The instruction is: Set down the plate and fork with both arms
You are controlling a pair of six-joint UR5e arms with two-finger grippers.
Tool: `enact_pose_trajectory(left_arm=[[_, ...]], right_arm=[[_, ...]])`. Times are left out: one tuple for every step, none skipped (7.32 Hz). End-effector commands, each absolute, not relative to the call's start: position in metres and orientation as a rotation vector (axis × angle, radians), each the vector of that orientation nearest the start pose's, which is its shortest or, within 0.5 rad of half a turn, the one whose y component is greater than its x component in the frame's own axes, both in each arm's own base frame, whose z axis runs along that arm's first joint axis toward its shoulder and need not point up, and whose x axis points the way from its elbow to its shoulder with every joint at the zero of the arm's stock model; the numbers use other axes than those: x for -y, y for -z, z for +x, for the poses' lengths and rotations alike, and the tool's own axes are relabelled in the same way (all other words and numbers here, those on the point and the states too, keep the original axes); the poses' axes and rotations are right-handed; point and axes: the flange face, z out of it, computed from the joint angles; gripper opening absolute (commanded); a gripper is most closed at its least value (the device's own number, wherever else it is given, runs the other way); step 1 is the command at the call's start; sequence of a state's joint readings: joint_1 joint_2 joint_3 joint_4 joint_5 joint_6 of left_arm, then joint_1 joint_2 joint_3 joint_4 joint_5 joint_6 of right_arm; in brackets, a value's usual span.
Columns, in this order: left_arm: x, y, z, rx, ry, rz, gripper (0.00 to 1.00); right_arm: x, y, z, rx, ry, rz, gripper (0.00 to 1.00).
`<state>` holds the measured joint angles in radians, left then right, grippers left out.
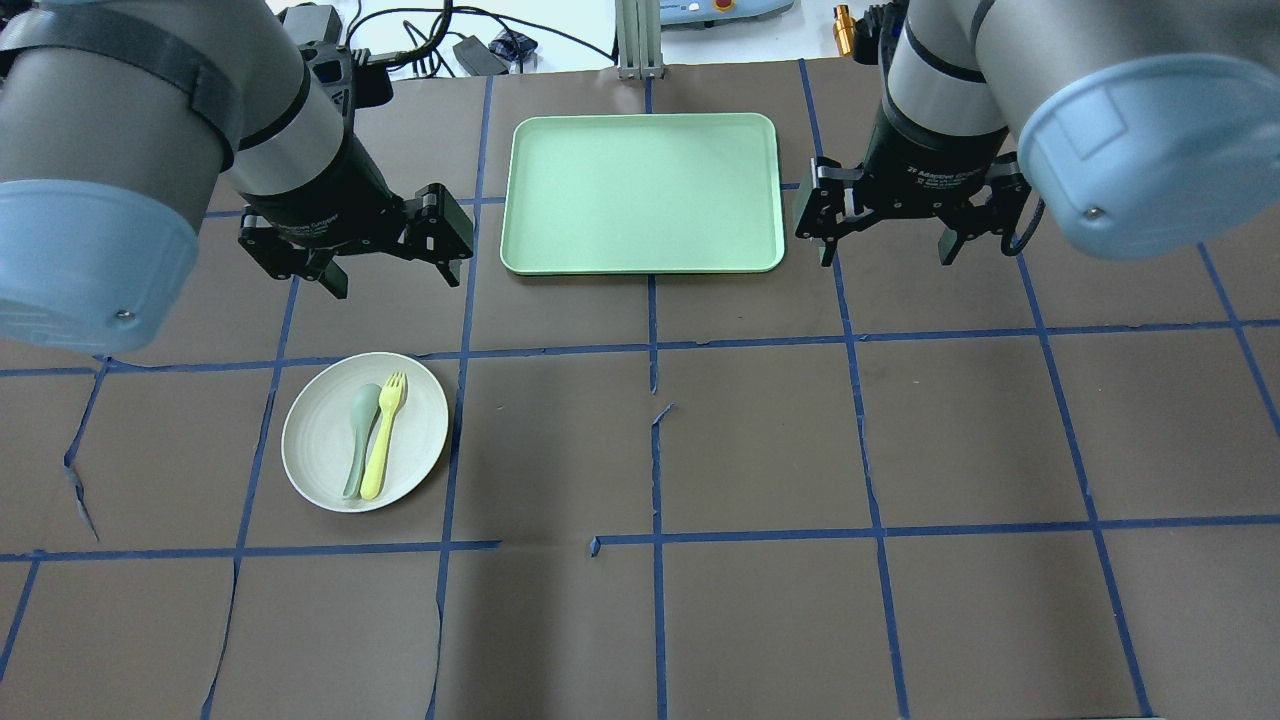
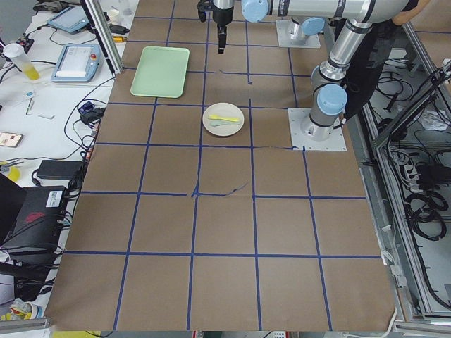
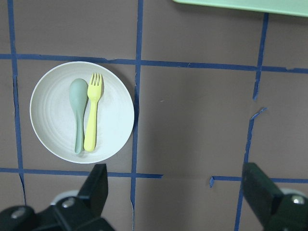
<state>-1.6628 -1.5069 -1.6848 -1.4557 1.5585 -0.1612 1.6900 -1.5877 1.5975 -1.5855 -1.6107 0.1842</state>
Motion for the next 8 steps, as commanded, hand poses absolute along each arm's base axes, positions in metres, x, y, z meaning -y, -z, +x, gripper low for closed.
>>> enact_pose_trajectory(left_arm=[[0.456, -0.473, -0.177, -3.158, 0.096, -0.106, 1.00], [0.456, -0.473, -0.177, -3.158, 0.096, -0.106, 1.00], [0.456, -0.473, -0.177, -3.158, 0.096, -0.106, 1.00], [0.456, -0.472, -0.177, -3.158, 0.094, -0.106, 1.00], [0.459, -0.467, -0.177, -3.156, 0.077, -0.104, 1.00], [0.464, -0.457, -0.175, -3.153, 0.047, -0.092, 1.00], [0.465, -0.442, -0.159, -3.155, 0.011, -0.061, 1.00], [0.470, -0.418, -0.124, -3.157, -0.047, 0.045, 1.00]], right_arm=[[0.468, -0.489, 0.181, -3.197, 0.016, 0.108, 1.00], [0.468, -0.490, 0.176, -3.250, 0.023, 0.050, 1.00], [0.468, -0.490, 0.176, -3.245, 0.024, 0.047, 1.00], [0.469, -0.489, 0.176, -3.244, 0.024, 0.057, 1.00], [0.470, -0.489, 0.181, -3.205, 0.036, 0.062, 1.00], [0.470, -0.487, 0.187, -3.170, 0.026, 0.056, 1.00], [0.469, -0.486, 0.188, -3.169, 0.021, 0.054, 1.00], [0.469, -0.484, 0.188, -3.169, 0.016, 0.054, 1.00]])
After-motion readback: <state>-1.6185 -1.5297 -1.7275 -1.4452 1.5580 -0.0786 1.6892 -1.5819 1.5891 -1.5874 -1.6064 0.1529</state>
